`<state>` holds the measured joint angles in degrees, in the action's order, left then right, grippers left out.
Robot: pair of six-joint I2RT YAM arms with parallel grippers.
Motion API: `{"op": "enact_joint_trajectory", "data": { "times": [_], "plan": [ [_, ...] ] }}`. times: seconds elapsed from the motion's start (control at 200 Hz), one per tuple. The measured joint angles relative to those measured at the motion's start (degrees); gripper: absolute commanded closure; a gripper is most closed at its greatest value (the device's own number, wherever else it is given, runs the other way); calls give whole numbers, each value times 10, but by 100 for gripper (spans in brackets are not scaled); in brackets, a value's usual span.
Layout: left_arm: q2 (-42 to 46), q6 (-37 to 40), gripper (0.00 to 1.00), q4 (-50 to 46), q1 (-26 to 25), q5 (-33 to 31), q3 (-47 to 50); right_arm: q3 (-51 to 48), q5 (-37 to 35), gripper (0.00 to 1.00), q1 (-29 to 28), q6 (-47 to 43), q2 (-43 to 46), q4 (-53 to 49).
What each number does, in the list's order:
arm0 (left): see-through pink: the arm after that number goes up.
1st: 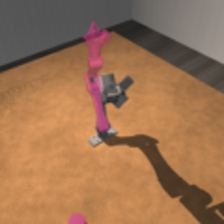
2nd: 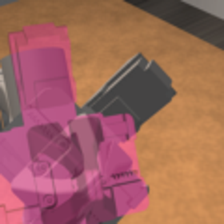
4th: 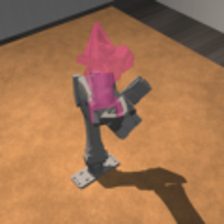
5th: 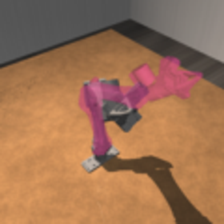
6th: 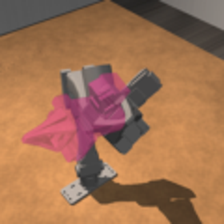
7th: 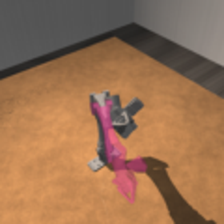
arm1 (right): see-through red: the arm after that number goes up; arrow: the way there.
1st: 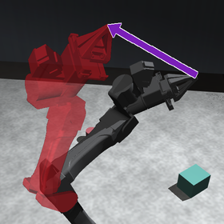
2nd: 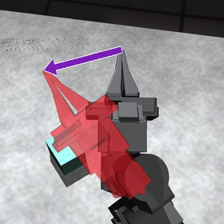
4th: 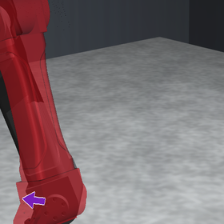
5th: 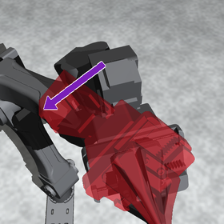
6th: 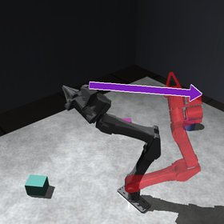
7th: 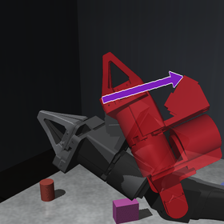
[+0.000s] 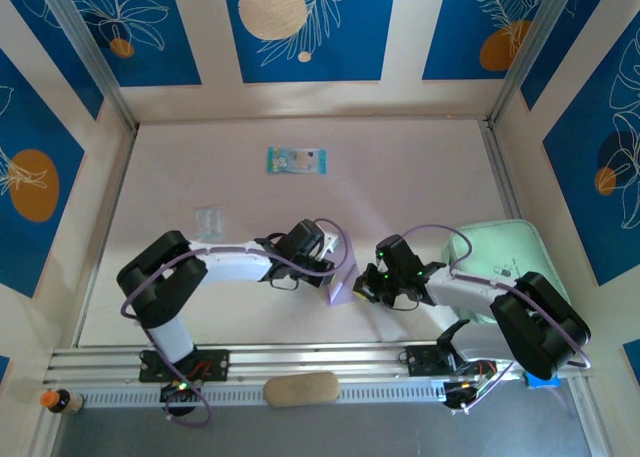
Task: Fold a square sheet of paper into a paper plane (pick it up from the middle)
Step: Fold the triangle a second time at the center of the table.
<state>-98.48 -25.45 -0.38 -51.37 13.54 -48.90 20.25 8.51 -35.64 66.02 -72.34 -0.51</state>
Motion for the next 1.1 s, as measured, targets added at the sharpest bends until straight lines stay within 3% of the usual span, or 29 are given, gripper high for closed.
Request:
{"op": "enact_joint_trajectory", "data": {
  "times": [1.1],
  "plan": [
    [-17, 20, 100, -21, 2, -29, -14, 3, -2, 100, 0, 0, 0, -6]
  ]
}}
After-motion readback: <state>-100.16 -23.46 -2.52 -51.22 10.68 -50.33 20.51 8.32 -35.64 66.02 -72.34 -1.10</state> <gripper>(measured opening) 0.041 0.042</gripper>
